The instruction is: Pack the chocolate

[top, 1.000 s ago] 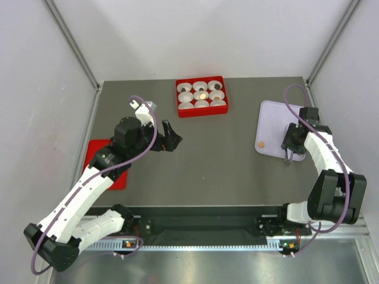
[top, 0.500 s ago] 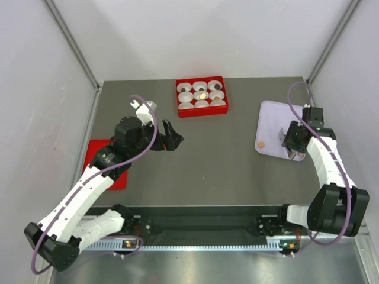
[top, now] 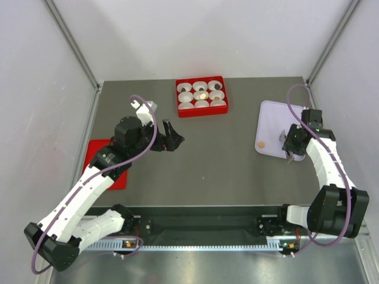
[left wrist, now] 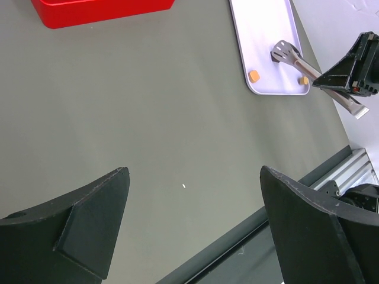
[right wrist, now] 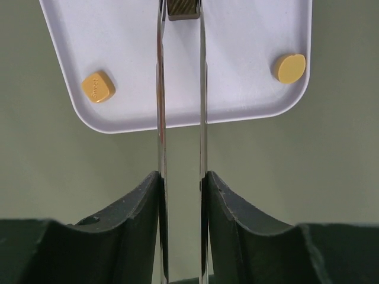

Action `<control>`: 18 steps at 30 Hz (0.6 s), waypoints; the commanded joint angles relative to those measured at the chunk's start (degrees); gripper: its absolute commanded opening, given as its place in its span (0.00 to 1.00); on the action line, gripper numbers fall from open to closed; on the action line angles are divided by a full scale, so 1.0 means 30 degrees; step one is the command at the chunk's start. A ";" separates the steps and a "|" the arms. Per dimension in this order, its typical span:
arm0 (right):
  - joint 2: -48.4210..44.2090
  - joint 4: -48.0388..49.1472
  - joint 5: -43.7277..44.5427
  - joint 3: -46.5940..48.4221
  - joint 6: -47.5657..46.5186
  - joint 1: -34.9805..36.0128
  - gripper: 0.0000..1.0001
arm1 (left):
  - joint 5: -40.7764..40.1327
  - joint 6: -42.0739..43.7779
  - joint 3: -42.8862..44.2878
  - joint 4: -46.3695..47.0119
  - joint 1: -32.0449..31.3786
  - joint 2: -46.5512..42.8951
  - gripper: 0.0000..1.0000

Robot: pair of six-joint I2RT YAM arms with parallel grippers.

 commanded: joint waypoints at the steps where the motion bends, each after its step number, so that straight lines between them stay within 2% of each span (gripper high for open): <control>1: -0.0712 -0.0208 0.0210 0.1065 0.0073 0.0286 0.28 | 0.0186 0.0019 0.0347 0.1138 0.0007 0.0164 0.96; 14: 0.0107 -0.0502 0.0971 0.3906 0.1039 0.2981 0.25 | -0.0428 0.0488 0.0815 0.0875 0.0007 0.0751 0.96; 18: 0.0808 0.0371 0.1410 0.5602 0.2063 0.5409 0.25 | -0.0838 0.0634 0.0991 0.0728 0.0007 0.0780 0.96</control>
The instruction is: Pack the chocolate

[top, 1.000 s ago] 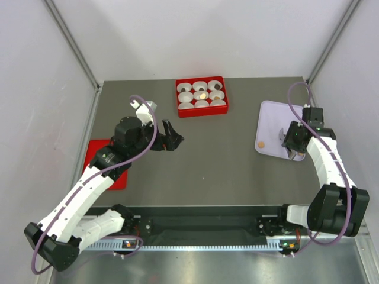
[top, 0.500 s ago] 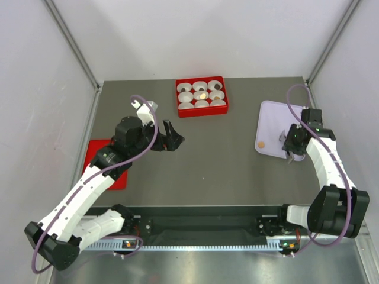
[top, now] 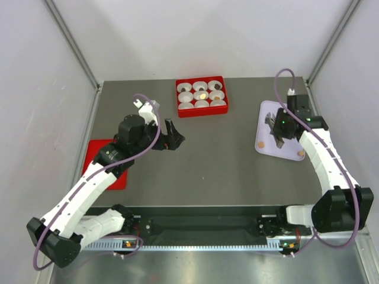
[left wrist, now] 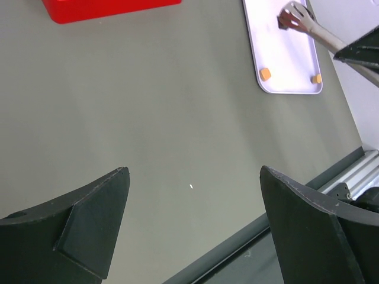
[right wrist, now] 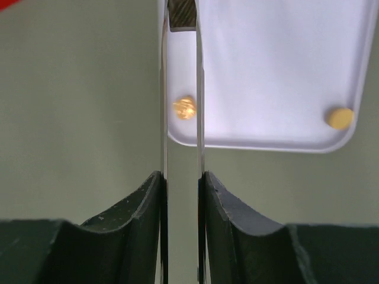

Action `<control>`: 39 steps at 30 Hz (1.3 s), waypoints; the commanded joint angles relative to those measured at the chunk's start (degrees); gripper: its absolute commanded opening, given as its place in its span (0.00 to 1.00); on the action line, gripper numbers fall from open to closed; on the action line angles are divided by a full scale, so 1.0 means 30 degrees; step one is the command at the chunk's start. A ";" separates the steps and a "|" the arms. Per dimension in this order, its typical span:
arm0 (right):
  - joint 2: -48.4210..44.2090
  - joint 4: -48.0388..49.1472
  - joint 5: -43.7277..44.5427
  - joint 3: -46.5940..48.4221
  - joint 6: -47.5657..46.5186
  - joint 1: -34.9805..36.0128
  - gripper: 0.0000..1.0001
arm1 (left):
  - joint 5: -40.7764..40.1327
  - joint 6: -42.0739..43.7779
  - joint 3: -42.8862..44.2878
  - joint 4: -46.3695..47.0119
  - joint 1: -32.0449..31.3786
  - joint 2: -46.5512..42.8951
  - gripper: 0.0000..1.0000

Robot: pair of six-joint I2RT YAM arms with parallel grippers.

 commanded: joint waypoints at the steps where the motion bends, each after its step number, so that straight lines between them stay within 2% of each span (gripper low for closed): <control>1: 0.0614 0.1563 0.0617 0.2240 0.1140 0.2654 0.25 | -0.0555 0.0496 0.1020 0.0648 0.0007 0.0008 0.96; 7: 0.4039 0.5363 0.0736 0.5608 0.2312 0.6877 0.25 | -0.0936 0.0584 0.1197 0.0443 0.0007 -0.0342 0.96; 16: 1.0104 0.8858 0.0910 1.0473 0.1173 0.9782 0.26 | -0.1756 0.0877 0.1284 -0.0320 0.0007 -0.1280 0.96; 30: 1.5407 1.0414 0.0881 1.3492 -0.0352 1.0958 0.31 | -0.1787 0.0906 0.1109 -0.0437 0.0007 -0.1398 0.96; 39: 1.6933 1.0268 0.0969 1.4723 -0.0588 1.1017 0.35 | -0.2021 0.1053 0.1050 -0.0496 0.0007 -0.1311 0.96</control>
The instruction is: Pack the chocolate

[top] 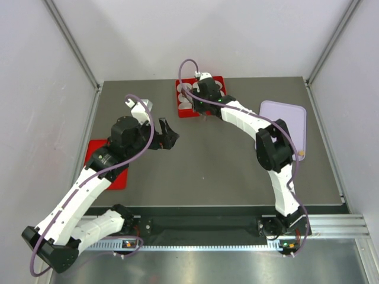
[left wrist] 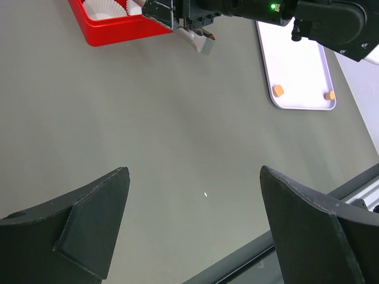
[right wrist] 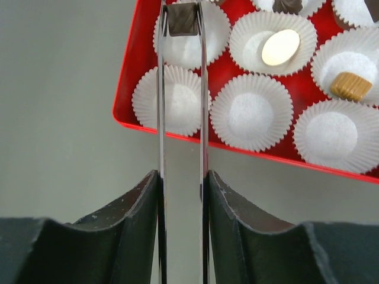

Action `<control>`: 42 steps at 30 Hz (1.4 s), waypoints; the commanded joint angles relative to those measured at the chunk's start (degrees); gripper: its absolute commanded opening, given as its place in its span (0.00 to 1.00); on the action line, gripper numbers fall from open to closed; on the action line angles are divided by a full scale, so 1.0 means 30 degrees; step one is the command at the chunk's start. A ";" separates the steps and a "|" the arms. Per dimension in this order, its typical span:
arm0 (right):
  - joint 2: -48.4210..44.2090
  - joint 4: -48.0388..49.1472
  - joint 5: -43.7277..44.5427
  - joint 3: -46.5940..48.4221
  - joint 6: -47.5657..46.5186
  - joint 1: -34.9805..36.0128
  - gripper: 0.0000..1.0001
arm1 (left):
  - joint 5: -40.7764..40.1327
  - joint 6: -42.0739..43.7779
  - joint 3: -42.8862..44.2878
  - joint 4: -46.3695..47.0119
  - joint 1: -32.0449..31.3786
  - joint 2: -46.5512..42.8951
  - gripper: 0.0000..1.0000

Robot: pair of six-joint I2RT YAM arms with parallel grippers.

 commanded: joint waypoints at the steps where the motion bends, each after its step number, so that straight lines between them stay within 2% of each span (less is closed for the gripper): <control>1: 0.0148 0.0898 0.0124 0.1536 -0.0201 0.0336 0.36 | -0.0338 0.0281 0.0511 0.0349 0.0007 -0.0130 0.96; 9: 0.0002 0.0694 0.0475 0.1742 -0.0377 0.0336 0.40 | -0.0338 0.0281 0.0482 0.0262 0.0007 -0.0159 0.96; 25: -0.1988 -0.0623 0.1909 0.1598 -0.1344 0.0307 0.37 | -0.0309 0.0281 0.0482 0.0233 0.0007 -0.0247 0.96; 29: -0.4913 -0.2492 0.3489 0.0368 -0.1548 0.0248 0.36 | -0.0338 0.0311 0.0394 0.0232 0.0007 -0.0247 0.96; 32: -0.7549 -0.5245 0.4922 -0.0453 -0.1140 -0.0132 0.37 | -0.0280 0.0310 0.0335 0.0291 0.0007 -0.0363 0.96; 33: -0.8282 -0.7430 0.5074 -0.0774 -0.0413 -0.0568 0.37 | -0.0221 0.0310 0.0277 0.0378 0.0007 -0.0393 0.96; 40: -1.6623 -1.2248 0.4695 -0.8672 0.3136 -0.2680 0.38 | 0.0775 -0.0100 -0.0484 0.1315 0.0007 -0.0832 0.96; 42: -1.7892 -1.2927 0.4315 -1.0521 0.3809 -0.3295 0.38 | 0.1038 -0.0129 -0.0602 0.1375 0.0007 -0.0949 0.96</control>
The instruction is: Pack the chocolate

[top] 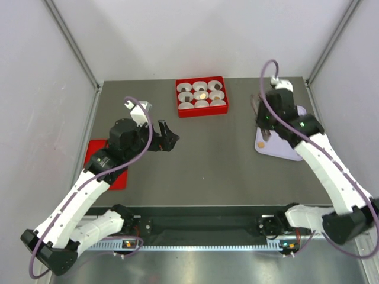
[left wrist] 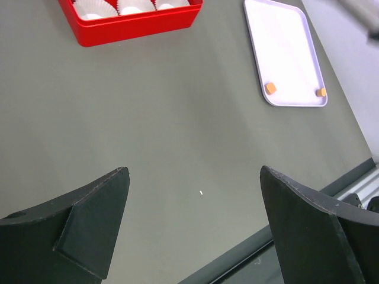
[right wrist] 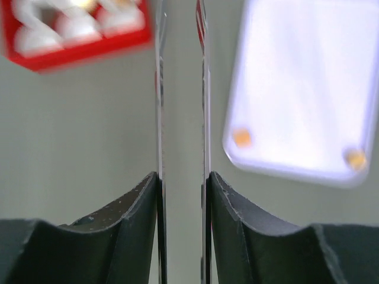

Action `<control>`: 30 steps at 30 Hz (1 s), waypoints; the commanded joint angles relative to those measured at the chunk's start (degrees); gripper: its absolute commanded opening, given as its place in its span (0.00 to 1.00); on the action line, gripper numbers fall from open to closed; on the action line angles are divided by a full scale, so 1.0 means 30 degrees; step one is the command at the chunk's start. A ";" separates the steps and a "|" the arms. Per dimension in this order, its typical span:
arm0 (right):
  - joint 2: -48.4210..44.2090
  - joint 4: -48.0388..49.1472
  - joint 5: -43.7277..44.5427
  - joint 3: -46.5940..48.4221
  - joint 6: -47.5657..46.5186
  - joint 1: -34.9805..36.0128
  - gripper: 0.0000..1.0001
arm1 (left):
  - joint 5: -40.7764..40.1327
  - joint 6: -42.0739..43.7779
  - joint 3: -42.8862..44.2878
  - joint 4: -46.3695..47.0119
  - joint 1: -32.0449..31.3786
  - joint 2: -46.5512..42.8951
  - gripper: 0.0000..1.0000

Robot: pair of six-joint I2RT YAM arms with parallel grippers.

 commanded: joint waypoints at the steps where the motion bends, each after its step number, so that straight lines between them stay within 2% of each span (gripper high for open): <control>1: -0.2084 -0.3827 -0.0174 -0.3063 0.2020 -0.0659 0.38 | 0.0718 -0.0115 -0.0223 0.1215 0.0007 -0.0462 0.96; 5: -0.3878 -0.4856 -0.1020 -0.5288 0.2460 -0.1246 0.38 | 0.0982 -0.0115 -0.0369 0.1245 -0.0023 -0.0666 0.96; 9: -0.4904 -0.5298 -0.1201 -0.6200 0.2199 -0.1305 0.39 | 0.1216 -0.0232 -0.0428 0.1274 -0.0023 -0.0784 0.96; 17: -0.4761 -0.5007 -0.1230 -0.7520 0.1495 -0.1626 0.41 | 0.1393 -0.0378 -0.0282 0.1157 0.0006 -0.0930 0.96; 30: -0.3707 -0.2458 -0.1552 -0.8547 0.0381 -0.2594 0.41 | 0.1335 -0.0584 -0.0282 0.1362 -0.0022 -0.0463 0.96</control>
